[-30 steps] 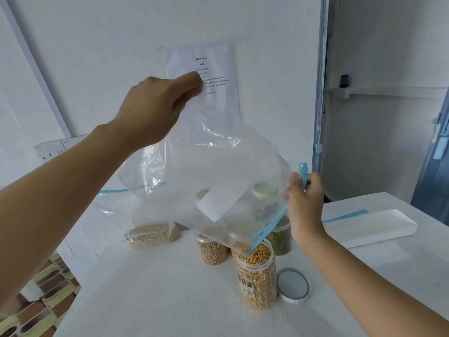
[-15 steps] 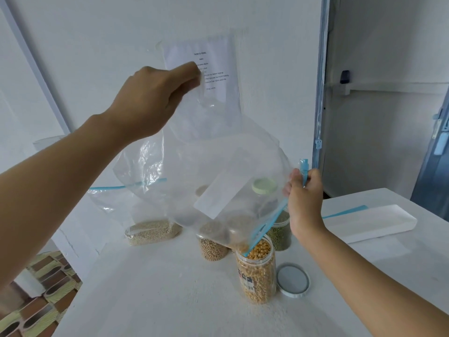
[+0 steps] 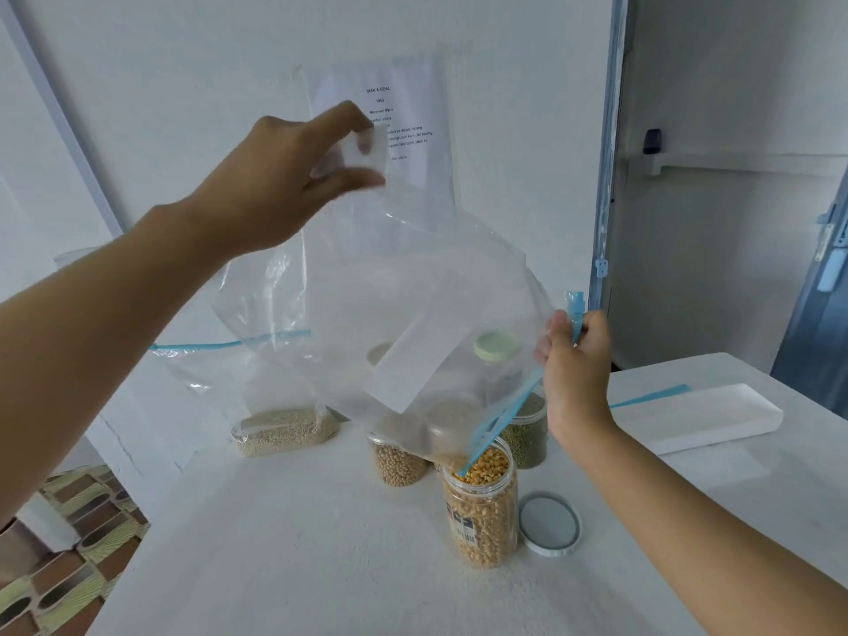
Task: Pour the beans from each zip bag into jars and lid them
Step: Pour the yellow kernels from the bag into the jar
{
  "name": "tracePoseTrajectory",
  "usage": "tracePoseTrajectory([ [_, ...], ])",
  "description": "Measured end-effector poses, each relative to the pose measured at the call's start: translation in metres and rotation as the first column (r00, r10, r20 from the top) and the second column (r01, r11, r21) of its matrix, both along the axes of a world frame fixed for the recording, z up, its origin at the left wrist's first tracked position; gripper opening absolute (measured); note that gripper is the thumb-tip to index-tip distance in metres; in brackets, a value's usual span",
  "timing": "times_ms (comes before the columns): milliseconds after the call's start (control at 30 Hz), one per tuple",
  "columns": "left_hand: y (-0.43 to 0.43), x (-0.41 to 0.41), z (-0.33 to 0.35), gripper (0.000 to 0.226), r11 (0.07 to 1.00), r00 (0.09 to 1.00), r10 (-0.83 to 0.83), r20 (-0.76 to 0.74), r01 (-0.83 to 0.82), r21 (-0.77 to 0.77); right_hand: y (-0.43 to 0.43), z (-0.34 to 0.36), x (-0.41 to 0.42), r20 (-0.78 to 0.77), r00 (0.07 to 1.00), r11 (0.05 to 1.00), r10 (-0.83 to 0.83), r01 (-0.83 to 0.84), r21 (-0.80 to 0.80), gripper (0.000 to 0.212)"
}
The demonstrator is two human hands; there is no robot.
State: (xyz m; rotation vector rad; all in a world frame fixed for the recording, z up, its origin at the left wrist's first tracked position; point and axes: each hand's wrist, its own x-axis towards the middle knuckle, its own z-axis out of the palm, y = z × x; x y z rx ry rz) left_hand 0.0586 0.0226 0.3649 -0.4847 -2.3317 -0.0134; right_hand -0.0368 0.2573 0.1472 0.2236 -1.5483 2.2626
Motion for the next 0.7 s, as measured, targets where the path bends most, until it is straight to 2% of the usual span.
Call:
tracePoseTrajectory([
  [67, -0.006, 0.004, 0.004, 0.07, 0.998, 0.99, 0.043, 0.136, -0.049, 0.035, 0.0, -0.001, 0.0, 0.001, 1.0, 0.999, 0.017, -0.017, -0.03, 0.029],
  [133, -0.016, 0.009, 0.004, 0.082, 0.995, 0.969, 0.075, 0.234, -0.088, 0.048, 0.0, -0.003, -0.002, -0.002, 1.0, 0.999, 0.029, -0.029, -0.045, 0.029],
  [267, -0.039, 0.018, 0.0, 0.056, 0.985, 0.935, 0.088, 0.344, -0.133, 0.11, -0.003, -0.008, -0.003, 0.001, 0.998, 0.997, 0.058, -0.058, -0.049, 0.026],
  [367, -0.052, 0.021, -0.012, 0.036, 0.962, 0.932, 0.12, 0.341, -0.194, 0.194, -0.006, -0.008, -0.002, -0.006, 0.997, 0.994, 0.083, -0.083, -0.066, 0.026],
  [467, -0.061, 0.023, -0.026, 0.049, 0.923, 0.934, 0.157, 0.32, -0.254, 0.29, -0.008, -0.005, -0.003, -0.024, 0.995, 0.992, 0.098, -0.099, -0.083, 0.027],
  [567, -0.063, 0.027, -0.043, 0.058, 0.887, 0.937, 0.071, 0.343, -0.217, 0.408, -0.009, -0.005, -0.004, -0.034, 0.993, 0.99, 0.111, -0.113, -0.083, 0.027],
  [700, -0.051, 0.024, -0.057, 0.06, 0.762, 0.974, -0.045, 0.223, -0.111, 0.638, -0.007, -0.01, -0.006, -0.013, 0.993, 0.988, 0.121, -0.122, -0.091, 0.025],
])
